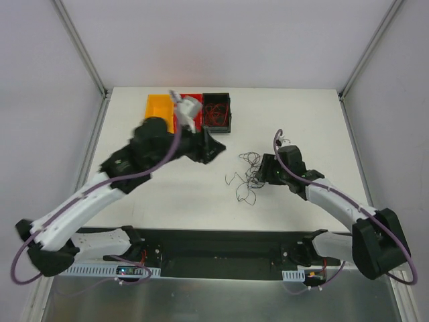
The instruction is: Untangle the cables
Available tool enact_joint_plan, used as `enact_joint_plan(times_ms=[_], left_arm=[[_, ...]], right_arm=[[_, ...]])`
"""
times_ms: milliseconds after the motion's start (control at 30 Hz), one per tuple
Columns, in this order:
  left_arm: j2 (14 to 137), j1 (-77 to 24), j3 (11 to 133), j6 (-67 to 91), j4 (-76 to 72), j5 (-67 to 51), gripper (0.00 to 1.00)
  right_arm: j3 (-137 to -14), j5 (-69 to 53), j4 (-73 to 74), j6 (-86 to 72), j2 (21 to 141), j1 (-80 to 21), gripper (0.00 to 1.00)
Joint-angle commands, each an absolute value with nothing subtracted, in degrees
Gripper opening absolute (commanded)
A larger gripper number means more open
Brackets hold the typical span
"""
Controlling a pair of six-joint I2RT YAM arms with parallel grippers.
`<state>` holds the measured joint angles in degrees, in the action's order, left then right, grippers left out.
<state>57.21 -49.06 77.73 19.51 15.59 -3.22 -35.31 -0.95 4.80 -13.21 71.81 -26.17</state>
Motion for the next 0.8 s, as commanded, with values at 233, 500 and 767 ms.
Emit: enact_joint_plan(times_ms=[233,500,767], left_arm=[[87.1,-48.4,66.4,24.4,7.6,-13.9,0.67],[104.0,-47.8,74.2,21.1,9.3,-11.8,0.65],[108.0,-47.7,73.7,20.5,10.2,-14.1,0.29]], right_arm=[[-33.6,-13.4,4.8,-11.2,63.5,-27.5,0.62],[-32.3,-13.4,3.9,-11.5,62.2,-28.7,0.63],[-32.9,-12.8,3.3,-11.2,62.4,-28.9,0.63]])
